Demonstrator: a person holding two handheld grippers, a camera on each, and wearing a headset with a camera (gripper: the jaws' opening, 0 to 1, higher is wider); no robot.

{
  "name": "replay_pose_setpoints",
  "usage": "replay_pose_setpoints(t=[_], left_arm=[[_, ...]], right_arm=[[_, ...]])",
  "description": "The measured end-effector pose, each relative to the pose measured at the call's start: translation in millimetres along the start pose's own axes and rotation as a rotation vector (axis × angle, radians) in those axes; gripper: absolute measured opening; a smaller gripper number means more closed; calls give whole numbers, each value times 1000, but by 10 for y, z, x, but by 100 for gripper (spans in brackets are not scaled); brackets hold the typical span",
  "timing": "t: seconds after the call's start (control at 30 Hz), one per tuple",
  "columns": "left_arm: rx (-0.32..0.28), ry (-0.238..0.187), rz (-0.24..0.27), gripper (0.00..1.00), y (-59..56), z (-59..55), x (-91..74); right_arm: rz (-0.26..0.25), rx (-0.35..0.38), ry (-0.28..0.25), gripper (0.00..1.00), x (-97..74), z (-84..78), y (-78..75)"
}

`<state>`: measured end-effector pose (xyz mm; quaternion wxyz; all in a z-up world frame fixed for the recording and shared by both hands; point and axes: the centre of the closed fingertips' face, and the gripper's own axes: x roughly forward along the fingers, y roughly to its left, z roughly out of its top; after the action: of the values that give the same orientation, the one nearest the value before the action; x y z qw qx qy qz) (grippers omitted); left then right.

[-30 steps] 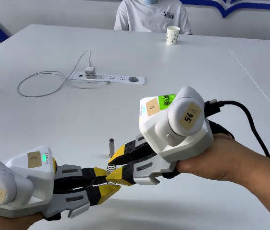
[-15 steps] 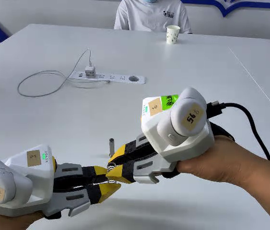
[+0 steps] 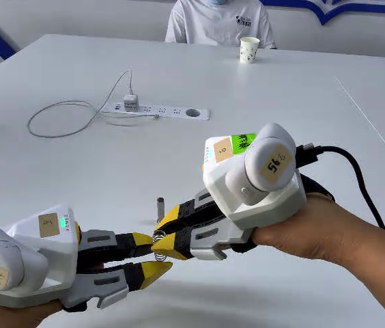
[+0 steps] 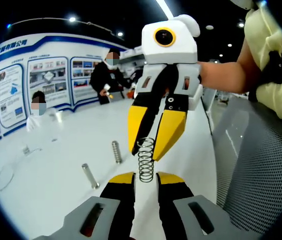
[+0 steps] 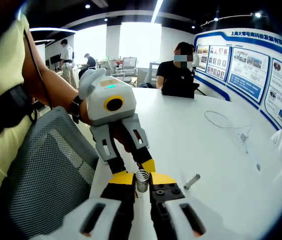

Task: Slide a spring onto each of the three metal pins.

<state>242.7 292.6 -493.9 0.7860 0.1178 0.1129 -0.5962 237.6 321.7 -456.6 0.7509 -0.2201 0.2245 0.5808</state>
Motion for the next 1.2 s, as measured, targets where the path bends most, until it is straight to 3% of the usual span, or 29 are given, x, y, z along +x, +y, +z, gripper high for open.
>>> replay_pose_setpoints(t=[0.8,1.2], left_arm=[[-62,-3,62,34,146,-111,-90],[-84,3,78,38,185,-183,-102]], right_arm=[[-42,41,-16,12,14,27,-167],[-75,55,-32,12,19,51,-323]])
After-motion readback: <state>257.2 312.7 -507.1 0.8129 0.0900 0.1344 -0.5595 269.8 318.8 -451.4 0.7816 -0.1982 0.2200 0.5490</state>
